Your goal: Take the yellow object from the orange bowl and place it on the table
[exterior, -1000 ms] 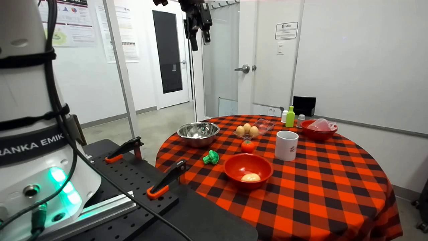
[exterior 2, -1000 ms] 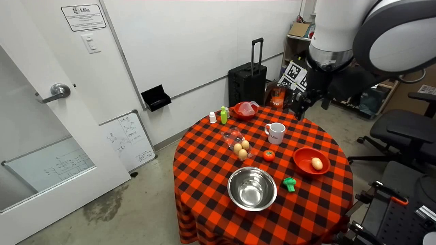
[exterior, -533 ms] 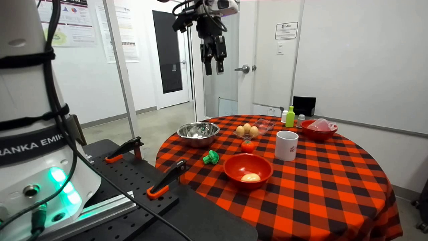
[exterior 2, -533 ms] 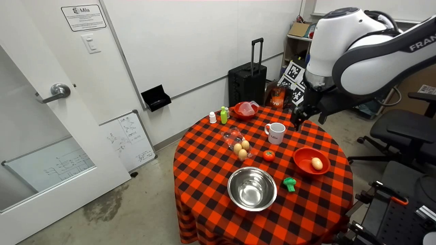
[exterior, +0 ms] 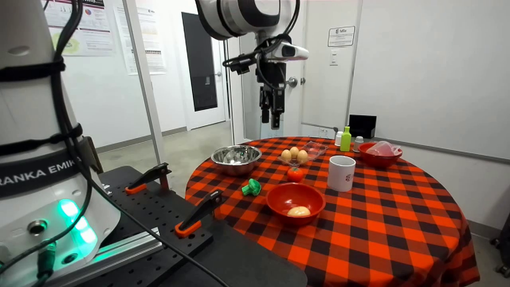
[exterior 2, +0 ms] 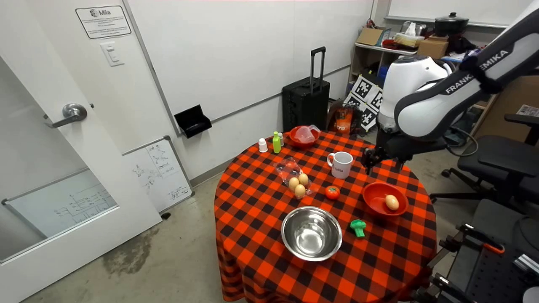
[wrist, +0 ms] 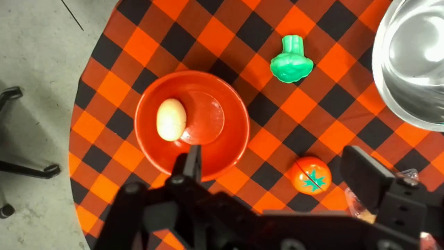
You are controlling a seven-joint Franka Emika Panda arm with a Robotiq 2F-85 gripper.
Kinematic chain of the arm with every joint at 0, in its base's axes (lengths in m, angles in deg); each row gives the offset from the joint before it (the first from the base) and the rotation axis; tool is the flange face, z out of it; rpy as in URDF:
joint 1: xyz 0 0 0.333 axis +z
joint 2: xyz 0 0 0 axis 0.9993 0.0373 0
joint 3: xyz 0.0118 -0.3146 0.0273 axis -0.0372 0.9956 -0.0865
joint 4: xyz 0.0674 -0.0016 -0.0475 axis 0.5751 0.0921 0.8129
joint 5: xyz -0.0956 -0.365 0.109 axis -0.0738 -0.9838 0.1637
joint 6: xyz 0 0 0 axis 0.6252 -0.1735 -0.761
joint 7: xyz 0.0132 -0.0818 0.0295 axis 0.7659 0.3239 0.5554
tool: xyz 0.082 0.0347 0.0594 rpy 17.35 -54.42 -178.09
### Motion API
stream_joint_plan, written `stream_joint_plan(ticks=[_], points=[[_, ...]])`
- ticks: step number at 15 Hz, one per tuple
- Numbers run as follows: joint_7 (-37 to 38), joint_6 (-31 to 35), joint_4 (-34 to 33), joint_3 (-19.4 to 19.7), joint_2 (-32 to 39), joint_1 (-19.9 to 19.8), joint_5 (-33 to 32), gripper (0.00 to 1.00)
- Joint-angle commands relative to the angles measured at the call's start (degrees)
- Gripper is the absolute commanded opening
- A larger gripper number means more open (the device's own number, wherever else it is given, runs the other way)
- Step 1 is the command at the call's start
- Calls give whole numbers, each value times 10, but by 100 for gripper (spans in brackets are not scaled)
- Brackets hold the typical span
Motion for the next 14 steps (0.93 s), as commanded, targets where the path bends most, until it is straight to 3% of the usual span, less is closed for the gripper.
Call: stream_joint_plan(ticks=[1, 7, 14], points=[[-53, 20, -29, 18, 67, -5, 79, 100], [-102, 20, -49, 29, 134, -25, 176, 100], [-227, 3, -76, 29, 189, -52, 165, 100]])
